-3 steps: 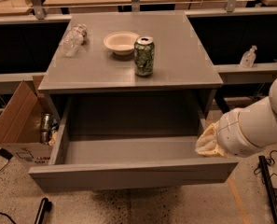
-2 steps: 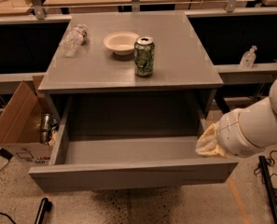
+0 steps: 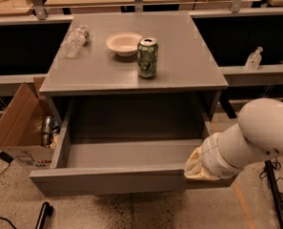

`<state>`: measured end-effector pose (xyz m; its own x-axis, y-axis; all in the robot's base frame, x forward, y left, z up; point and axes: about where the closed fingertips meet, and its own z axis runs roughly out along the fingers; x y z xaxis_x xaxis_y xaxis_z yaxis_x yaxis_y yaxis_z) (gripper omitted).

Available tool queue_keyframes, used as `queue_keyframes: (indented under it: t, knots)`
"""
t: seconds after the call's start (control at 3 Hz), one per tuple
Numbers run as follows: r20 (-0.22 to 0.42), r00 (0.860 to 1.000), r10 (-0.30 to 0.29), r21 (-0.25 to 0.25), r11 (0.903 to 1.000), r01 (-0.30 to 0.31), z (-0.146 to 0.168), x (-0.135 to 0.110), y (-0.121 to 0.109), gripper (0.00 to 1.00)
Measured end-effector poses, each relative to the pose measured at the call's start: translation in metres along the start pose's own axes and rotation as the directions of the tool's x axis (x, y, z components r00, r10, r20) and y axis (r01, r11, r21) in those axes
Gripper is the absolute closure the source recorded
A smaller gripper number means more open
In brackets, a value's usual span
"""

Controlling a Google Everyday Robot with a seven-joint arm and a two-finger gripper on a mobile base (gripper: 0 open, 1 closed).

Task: Close top drawer

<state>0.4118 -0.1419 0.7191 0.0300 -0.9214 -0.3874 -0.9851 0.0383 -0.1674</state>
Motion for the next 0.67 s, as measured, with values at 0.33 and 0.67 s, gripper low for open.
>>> queue_keyframes:
  t: [0.33, 0.67]
  knots:
    - [-0.005, 1.0, -0.006, -0.021, 0.9998, 0.006, 0.02, 0.005, 0.007, 1.0]
    - [-0.024, 1.0, 0.006, -0.055, 0.9985, -0.007, 0.03, 0.012, 0.018, 1.0]
